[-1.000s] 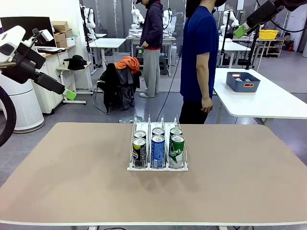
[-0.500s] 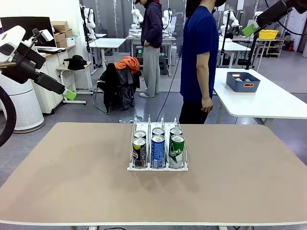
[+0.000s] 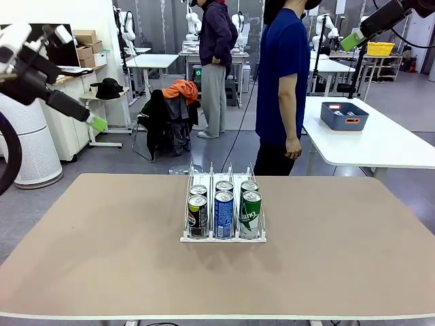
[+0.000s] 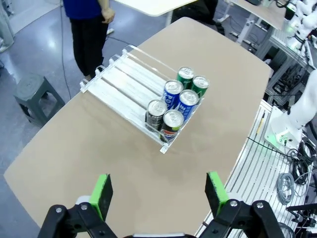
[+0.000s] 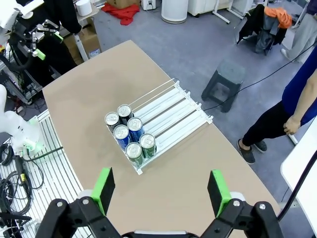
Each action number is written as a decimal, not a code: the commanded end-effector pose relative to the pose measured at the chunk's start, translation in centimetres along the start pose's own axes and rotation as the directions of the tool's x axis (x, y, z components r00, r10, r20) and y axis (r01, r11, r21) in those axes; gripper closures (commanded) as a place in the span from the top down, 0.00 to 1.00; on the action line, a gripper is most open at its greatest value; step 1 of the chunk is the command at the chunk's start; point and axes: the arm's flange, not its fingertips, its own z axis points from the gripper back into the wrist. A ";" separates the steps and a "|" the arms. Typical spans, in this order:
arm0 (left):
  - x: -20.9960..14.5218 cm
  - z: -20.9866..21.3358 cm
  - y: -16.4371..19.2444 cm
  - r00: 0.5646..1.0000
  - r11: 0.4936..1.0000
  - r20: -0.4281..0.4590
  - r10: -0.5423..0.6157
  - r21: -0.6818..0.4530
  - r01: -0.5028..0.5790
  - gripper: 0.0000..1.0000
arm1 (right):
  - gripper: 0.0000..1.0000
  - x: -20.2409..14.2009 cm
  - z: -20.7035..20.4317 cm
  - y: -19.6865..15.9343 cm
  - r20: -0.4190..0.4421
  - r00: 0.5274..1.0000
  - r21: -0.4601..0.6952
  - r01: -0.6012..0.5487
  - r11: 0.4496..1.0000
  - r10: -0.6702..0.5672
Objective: Fill the beverage cans into the dispenser.
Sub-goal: Pick up the Ionic drink handed by the human.
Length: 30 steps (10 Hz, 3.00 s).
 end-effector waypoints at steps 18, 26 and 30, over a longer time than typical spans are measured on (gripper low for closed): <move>10.9 9.4 -2.9 0.973 0.974 -0.045 -0.225 0.005 0.226 1.00 | 1.00 0.1 0.0 -0.1 -0.001 1.000 -0.004 0.011 1.000 -0.011; 11.0 9.2 -3.5 0.973 0.971 -0.019 -0.230 -0.067 0.228 1.00 | 1.00 0.0 0.2 0.0 0.002 1.000 -0.004 0.000 1.000 0.000; 11.0 9.2 -3.5 0.973 0.971 -0.019 -0.230 -0.067 0.228 1.00 | 1.00 0.0 0.2 0.0 0.002 1.000 -0.004 0.000 1.000 0.000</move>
